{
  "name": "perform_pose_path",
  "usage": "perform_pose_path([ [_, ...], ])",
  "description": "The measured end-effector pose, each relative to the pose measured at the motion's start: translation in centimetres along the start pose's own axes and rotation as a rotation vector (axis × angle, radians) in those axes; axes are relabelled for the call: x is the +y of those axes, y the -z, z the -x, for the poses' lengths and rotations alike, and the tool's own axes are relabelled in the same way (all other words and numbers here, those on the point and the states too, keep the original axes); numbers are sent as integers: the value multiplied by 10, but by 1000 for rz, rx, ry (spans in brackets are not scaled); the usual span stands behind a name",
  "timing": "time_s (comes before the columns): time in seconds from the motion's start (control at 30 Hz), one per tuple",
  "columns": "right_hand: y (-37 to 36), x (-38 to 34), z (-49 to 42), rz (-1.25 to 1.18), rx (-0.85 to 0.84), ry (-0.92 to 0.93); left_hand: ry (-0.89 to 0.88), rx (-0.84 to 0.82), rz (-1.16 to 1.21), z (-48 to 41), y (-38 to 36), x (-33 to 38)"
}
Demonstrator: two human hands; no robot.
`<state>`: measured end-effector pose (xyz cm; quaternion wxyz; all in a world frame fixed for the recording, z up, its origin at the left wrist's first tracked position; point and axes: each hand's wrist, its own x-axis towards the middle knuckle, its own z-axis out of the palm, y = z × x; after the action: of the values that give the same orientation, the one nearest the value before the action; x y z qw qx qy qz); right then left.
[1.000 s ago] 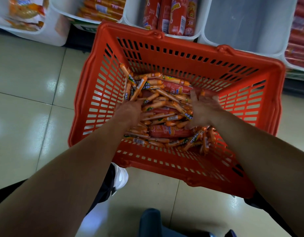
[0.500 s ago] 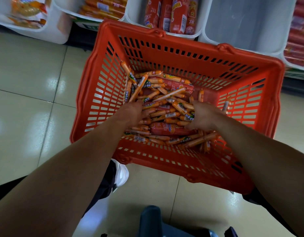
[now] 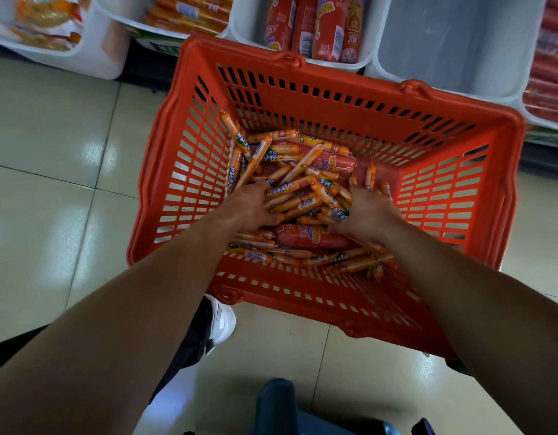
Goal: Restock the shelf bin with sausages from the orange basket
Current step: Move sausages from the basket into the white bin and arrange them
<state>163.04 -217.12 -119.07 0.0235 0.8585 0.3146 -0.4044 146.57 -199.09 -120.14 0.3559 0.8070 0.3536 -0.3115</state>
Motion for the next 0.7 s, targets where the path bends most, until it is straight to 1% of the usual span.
perform_pose_path([
  [0.17,0,2,10,71,78,-49,35,-67,-13,-1,-2,3],
  [0.3,-1,4,7,52,56,10,0,-80,-37,-1,-8,6],
  [0.43,-1,0,-5,104,33,78,-26,-93,68,-1,-9,7],
  [0.53,2,-5,-15,140,8,63,-25,-88,117,1,-9,6],
  [0.63,5,-8,-20,96,-16,43,-19,-87,169,3,-6,4],
  [0.7,4,-6,-21,79,-23,55,1,-96,275,3,-3,1],
])
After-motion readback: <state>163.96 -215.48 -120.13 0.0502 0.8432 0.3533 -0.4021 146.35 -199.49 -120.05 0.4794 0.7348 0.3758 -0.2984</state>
